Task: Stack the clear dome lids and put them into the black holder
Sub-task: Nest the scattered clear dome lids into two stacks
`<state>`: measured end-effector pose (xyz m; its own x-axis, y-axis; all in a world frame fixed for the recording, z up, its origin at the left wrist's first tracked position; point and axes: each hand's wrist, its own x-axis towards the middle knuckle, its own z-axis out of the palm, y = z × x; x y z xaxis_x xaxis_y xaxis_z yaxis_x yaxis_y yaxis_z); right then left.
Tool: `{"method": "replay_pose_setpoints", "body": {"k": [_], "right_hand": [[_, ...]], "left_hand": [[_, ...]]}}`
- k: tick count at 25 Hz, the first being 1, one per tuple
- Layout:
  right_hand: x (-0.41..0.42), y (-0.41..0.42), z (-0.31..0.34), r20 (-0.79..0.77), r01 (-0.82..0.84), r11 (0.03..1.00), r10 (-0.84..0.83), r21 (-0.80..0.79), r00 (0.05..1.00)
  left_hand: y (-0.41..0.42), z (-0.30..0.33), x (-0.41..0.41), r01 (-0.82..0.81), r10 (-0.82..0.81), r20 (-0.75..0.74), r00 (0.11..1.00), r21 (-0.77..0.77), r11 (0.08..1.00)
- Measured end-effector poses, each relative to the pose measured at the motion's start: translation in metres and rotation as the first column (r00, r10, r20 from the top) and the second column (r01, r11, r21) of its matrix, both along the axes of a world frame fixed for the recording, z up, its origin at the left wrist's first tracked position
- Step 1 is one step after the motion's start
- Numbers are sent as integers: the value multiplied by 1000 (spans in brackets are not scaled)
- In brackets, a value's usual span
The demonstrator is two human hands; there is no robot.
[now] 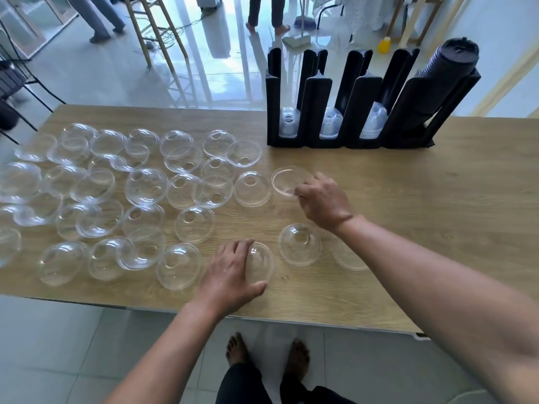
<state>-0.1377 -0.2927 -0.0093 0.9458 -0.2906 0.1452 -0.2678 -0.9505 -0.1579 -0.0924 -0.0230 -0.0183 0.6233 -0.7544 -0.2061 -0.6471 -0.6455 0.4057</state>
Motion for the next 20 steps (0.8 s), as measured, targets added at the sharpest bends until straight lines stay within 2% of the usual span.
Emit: {"method": "replay_pose_setpoints", "body": {"k": [3, 5, 7, 9, 12, 13, 14, 15, 17, 19, 20], "right_hand": [[-31, 2, 19, 239, 69, 957, -140, 282, 961], [-62, 6, 34, 318, 115, 842, -322, 528, 892], [-97, 9, 47, 311, 81, 603, -517, 794, 797], [-131, 10, 50, 219, 20, 331, -667, 943, 712], [-166, 9, 36, -110, -24, -166, -750, 986, 652], [-172, 7, 28, -214, -9, -286, -737, 958, 642], [-176, 6, 20, -291, 17, -362, -719, 932, 631], [-177, 5, 11, -342, 41, -404, -710, 914, 615], [-176, 1, -6, -382, 71, -421, -722, 904, 576], [-172, -2, -20, -371, 105, -377, -755, 920, 541], [-171, -3, -26, -351, 158, -316, -773, 935, 528]], "left_hand": [[-16, 12, -3, -32, 24, -49, 999, -170, 985], [-42, 15, -8, 16, -17, -4, 1000, -215, 977], [-71, 11, -15, 79, -71, 49, 996, -177, 981], [-90, 1, -18, 115, -109, 77, 991, -76, 990], [-94, -18, -15, 113, -113, 87, 990, 15, 994], [-93, -22, -13, 115, -116, 96, 989, 14, 993], [-92, -25, -12, 121, -122, 105, 987, 7, 993], [-93, -27, -11, 129, -129, 111, 985, 5, 992], [-93, -28, -11, 136, -137, 117, 984, 16, 991], [-93, -27, -11, 140, -142, 123, 982, 21, 990], [-93, -26, -11, 143, -144, 123, 982, 21, 990]]}}
